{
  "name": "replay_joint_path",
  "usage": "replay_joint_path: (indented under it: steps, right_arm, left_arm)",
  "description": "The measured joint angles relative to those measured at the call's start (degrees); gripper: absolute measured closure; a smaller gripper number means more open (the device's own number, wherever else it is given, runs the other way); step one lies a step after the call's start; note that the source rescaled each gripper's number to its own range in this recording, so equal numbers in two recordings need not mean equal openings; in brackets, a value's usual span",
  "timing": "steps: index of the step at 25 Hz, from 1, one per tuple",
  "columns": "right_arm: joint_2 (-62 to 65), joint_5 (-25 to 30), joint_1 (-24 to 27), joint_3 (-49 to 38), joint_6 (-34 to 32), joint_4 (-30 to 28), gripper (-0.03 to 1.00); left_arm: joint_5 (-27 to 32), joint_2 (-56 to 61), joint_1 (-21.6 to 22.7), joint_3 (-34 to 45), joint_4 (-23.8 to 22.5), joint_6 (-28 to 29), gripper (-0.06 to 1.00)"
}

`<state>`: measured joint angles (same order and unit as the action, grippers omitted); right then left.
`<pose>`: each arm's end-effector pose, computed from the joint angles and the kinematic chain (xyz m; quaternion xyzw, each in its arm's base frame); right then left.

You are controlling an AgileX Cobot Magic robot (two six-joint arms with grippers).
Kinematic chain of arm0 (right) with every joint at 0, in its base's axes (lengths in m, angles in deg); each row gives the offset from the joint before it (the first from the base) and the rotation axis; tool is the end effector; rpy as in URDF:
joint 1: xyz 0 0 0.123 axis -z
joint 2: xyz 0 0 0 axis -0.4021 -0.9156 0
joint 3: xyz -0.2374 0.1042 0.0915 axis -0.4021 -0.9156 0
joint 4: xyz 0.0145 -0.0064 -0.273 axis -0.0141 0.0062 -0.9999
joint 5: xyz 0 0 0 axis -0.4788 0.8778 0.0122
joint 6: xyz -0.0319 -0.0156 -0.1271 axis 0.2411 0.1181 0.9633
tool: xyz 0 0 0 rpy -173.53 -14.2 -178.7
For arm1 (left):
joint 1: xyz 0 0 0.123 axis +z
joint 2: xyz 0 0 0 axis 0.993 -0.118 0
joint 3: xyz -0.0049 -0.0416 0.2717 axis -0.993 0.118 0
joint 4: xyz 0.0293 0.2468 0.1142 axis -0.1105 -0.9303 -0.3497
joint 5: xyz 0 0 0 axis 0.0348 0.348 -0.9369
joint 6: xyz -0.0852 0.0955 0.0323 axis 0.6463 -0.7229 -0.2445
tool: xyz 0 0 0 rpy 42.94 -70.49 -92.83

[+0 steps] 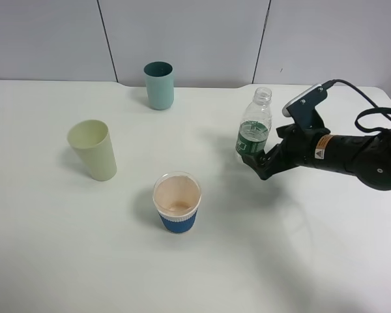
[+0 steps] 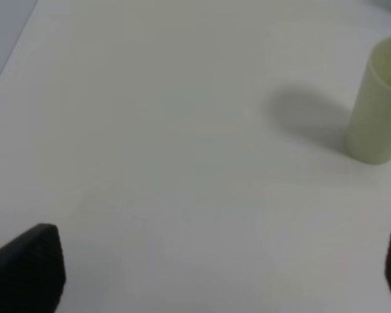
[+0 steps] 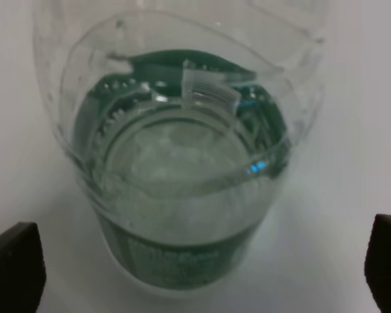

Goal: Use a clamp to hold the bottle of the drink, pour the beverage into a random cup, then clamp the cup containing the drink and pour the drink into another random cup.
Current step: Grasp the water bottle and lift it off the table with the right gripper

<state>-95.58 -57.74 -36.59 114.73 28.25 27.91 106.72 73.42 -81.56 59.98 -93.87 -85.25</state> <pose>0.3121 0.1092 0.0529 -0.3115 0.8093 0.0931 0.4892 0.0608 0.0102 0.2711 -0.0386 0.8474 0.0291 0.5288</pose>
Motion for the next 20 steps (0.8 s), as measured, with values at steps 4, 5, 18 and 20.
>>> replay_joint_path:
  steps: [4,5,18,20]
  right_arm:
    - [-1.78,-4.87,0.0,0.02,2.45,0.93,-0.03]
    - [-2.15,-5.63,0.0,0.02,2.72,0.93,-0.03]
    - [-7.69,-16.66,0.34,0.02,3.34,-1.21,-0.03]
    - [-7.69,-18.76,0.34,0.02,3.64,-1.26,-0.03]
  left_arm:
    - [0.0,0.0,0.0,0.0,0.0,0.0,-0.06]
    - [0.0,0.0,0.0,0.0,0.0,0.0,-0.06]
    - [0.0,0.0,0.0,0.0,0.0,0.0,-0.06]
    - [0.0,0.0,0.0,0.0,0.0,0.0,-0.06]
